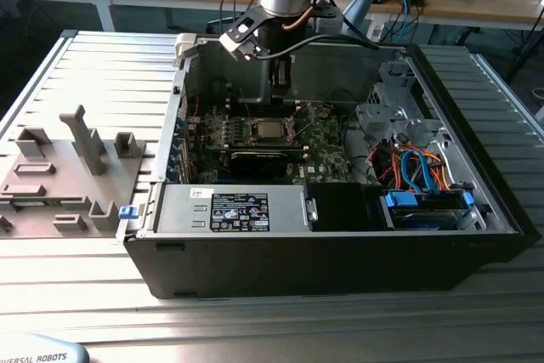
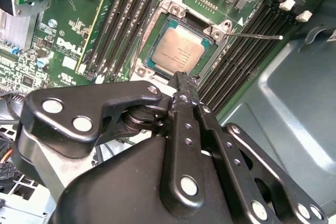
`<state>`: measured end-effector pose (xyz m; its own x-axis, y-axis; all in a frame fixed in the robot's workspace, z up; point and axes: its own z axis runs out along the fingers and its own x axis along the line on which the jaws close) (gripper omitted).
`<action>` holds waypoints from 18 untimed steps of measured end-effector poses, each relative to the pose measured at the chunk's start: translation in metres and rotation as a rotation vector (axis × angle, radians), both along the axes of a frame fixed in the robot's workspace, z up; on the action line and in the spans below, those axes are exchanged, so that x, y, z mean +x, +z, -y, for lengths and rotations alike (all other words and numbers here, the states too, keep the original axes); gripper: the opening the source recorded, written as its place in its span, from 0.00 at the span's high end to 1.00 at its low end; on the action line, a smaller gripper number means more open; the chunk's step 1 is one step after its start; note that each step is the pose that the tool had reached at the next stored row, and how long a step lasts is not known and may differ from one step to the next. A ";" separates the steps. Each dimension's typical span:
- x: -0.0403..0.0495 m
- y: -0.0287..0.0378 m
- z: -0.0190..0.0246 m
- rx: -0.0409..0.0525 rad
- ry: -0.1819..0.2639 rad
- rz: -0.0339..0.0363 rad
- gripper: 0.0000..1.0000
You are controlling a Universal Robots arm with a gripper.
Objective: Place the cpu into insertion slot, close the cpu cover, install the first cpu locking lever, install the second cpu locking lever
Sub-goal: 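Close the cpu cover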
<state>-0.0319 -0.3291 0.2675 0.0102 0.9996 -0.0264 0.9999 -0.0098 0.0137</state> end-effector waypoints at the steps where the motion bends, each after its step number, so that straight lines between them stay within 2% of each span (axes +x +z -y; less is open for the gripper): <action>1: 0.0002 0.0000 0.0000 0.0000 0.000 0.0000 0.89; 18: 0.0095 0.0000 0.0000 -0.0012 0.000 0.0000 0.89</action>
